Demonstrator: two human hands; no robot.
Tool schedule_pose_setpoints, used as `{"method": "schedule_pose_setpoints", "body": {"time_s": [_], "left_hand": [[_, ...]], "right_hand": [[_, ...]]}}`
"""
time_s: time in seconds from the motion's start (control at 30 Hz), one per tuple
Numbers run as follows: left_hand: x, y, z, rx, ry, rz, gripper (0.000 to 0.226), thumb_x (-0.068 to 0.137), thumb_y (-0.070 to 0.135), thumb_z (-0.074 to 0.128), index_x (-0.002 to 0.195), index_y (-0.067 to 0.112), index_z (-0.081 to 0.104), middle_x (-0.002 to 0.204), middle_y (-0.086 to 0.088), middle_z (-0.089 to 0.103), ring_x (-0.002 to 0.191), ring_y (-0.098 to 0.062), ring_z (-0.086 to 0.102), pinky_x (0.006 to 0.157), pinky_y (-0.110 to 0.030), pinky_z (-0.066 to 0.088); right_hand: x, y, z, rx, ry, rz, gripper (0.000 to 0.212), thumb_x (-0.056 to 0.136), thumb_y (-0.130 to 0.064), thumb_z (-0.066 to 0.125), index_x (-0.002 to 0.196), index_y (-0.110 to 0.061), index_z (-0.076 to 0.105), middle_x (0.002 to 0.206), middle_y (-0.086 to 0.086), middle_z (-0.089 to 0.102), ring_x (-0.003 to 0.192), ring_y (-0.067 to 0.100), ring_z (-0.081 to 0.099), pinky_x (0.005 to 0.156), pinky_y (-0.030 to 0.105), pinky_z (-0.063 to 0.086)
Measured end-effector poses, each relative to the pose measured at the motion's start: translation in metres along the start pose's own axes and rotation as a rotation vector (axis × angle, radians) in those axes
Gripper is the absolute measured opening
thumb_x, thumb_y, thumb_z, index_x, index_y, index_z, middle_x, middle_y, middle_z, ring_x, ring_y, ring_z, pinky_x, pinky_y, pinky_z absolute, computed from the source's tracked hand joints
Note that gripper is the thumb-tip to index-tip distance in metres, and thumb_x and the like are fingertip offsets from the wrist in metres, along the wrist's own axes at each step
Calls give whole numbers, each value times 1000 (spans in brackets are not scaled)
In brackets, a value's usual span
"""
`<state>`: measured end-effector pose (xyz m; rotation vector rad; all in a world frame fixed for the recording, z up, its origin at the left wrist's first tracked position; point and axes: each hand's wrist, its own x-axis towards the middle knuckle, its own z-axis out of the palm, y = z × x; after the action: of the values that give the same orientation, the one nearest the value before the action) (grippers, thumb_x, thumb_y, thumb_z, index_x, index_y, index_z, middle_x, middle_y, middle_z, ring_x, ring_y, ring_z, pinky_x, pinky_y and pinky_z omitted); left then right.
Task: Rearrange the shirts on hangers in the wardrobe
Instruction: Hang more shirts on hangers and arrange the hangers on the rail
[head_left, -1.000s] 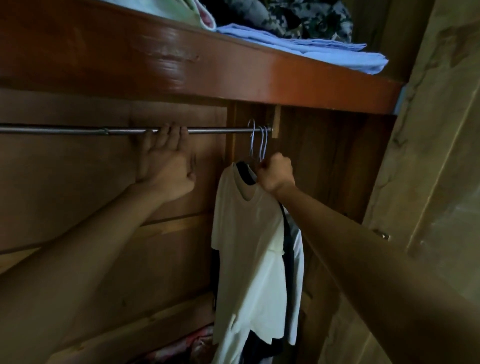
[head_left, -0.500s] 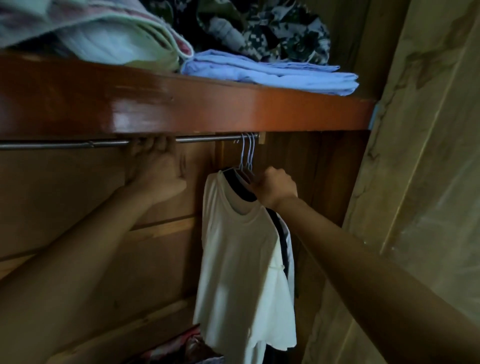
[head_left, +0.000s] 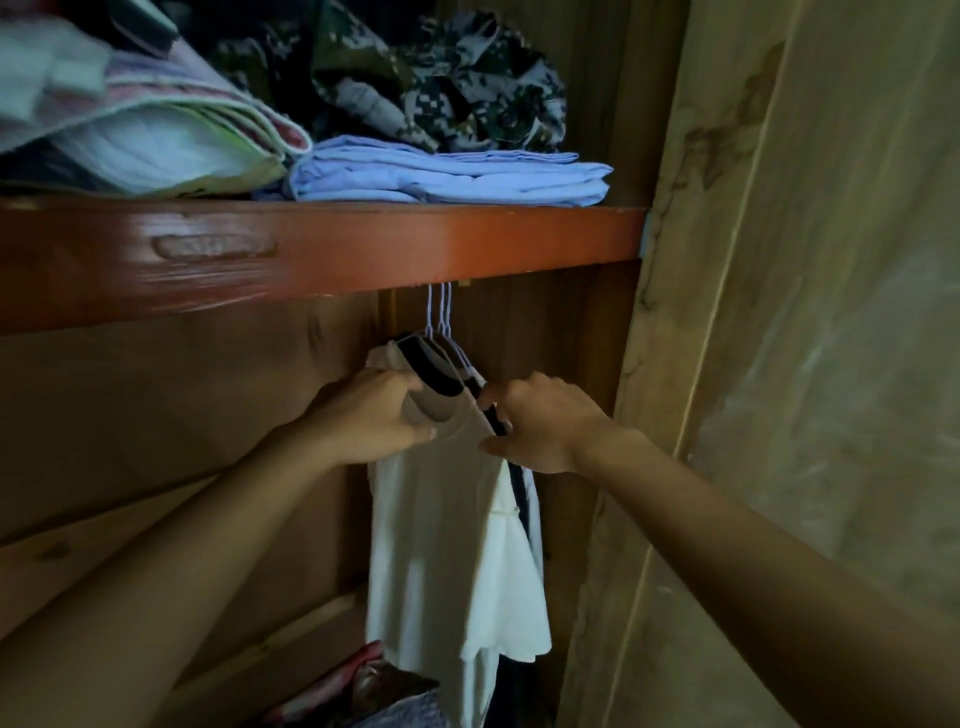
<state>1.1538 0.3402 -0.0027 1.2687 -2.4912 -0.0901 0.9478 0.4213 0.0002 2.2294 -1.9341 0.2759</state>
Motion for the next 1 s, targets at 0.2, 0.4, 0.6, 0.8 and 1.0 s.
{"method": "schedule_pose_setpoints", "body": {"time_s": [0.2, 0.4, 0.6, 0.8, 1.0], "left_hand": [[-12, 17, 5, -72, -79, 171, 62, 77, 58, 71, 129, 27, 58, 126, 9, 62, 116, -12, 58, 85, -27, 47], [-23, 46, 16, -131, -205, 304, 67, 72, 63, 65, 130, 31, 56, 123, 9, 62, 108, -12, 60, 89, -38, 53], [-29, 97, 33, -211, -304, 437, 73, 80, 60, 69, 142, 30, 45, 136, 2, 55, 114, -15, 57, 80, -30, 48], [-44, 169, 49, -259, -415, 626, 73, 83, 53, 70, 145, 27, 42, 143, -1, 49, 120, -17, 53, 81, -27, 47], [-70, 266, 74, -242, -431, 807, 78, 74, 61, 73, 140, 28, 48, 135, 2, 56, 113, -15, 57, 87, -31, 49]], "right_hand": [[-42, -6, -12, 9, 13, 153, 41, 86, -52, 66, 121, -31, 63, 108, -3, 68, 98, 24, 64, 79, 38, 55], [-99, -13, -23, 14, -11, 324, 44, 85, -50, 66, 124, -30, 59, 112, -1, 68, 101, 26, 64, 83, 37, 54], [-170, -10, -37, -21, -78, 484, 44, 86, -43, 68, 126, -28, 58, 113, -2, 67, 104, 20, 63, 86, 39, 55], [-243, -3, -53, -93, -99, 697, 50, 86, -47, 68, 130, -31, 52, 110, -7, 65, 99, 17, 62, 80, 35, 54], [-337, 8, -74, -136, -116, 904, 46, 84, -46, 65, 126, -31, 55, 111, -6, 67, 103, 23, 62, 82, 36, 53]]}}
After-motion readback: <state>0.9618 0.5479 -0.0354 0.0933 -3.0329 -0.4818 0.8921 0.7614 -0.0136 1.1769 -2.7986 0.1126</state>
